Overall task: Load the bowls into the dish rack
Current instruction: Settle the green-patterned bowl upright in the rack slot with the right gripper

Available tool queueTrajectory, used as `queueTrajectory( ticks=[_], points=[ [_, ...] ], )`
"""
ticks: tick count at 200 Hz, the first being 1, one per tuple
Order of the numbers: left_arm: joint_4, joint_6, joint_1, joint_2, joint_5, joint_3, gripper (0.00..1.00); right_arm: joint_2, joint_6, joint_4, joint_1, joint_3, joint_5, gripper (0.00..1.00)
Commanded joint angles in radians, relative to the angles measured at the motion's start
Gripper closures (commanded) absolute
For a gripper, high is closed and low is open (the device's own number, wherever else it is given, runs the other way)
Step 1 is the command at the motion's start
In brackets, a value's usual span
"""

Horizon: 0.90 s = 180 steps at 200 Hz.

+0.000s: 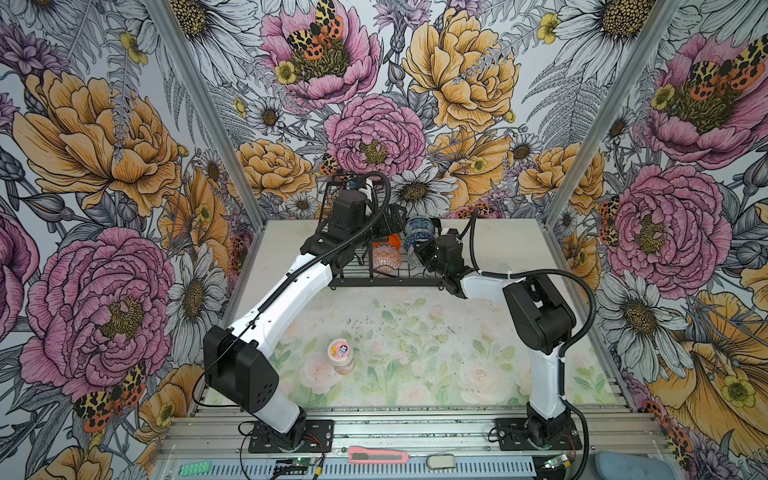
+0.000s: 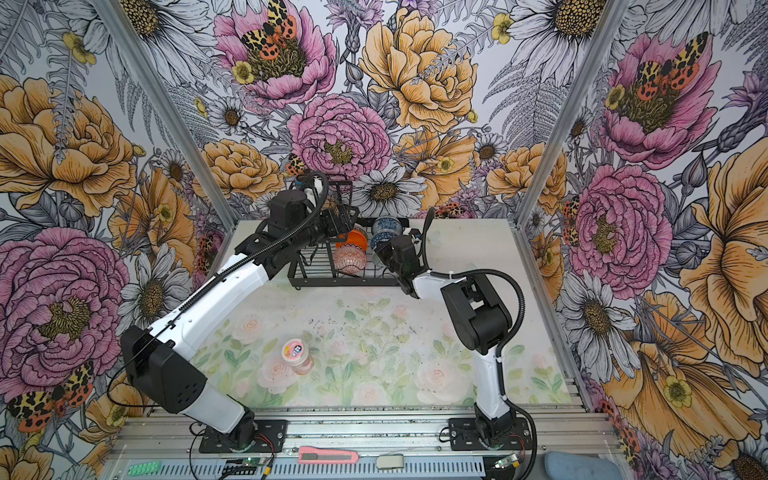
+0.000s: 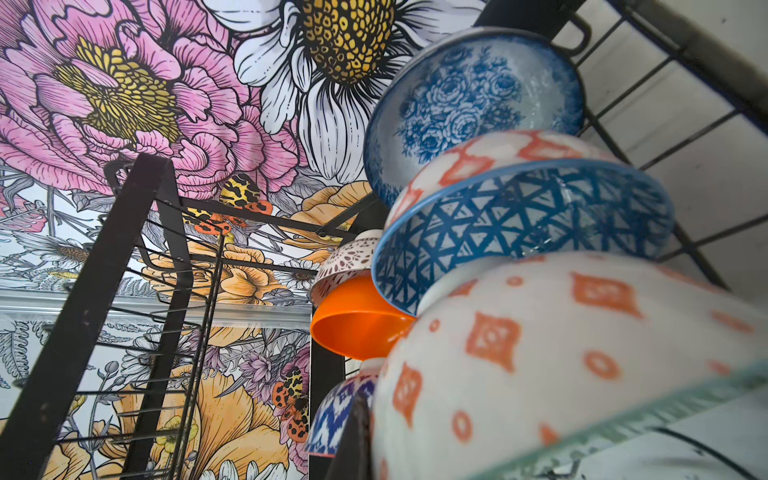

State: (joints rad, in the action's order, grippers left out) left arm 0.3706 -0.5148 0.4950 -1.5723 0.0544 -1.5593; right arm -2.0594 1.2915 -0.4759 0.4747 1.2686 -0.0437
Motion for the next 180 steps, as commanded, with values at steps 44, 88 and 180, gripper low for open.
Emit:
queueTrajectory(
  ticks=[44,88,180],
  points=[
    [0.003,0.036,-0.006,0.035,0.013,0.002,0.01,-0.046,-0.015,-0.034,0.019,0.034,0.034,1.00],
    [-0.011,0.030,-0.016,0.026,0.016,0.002,0.01,-0.024,-0.001,0.002,0.028,0.024,0.042,1.00],
    [-0.029,0.000,-0.023,-0.005,0.025,-0.002,0.01,0.001,0.125,0.147,0.034,-0.009,0.076,1.00]
  ],
)
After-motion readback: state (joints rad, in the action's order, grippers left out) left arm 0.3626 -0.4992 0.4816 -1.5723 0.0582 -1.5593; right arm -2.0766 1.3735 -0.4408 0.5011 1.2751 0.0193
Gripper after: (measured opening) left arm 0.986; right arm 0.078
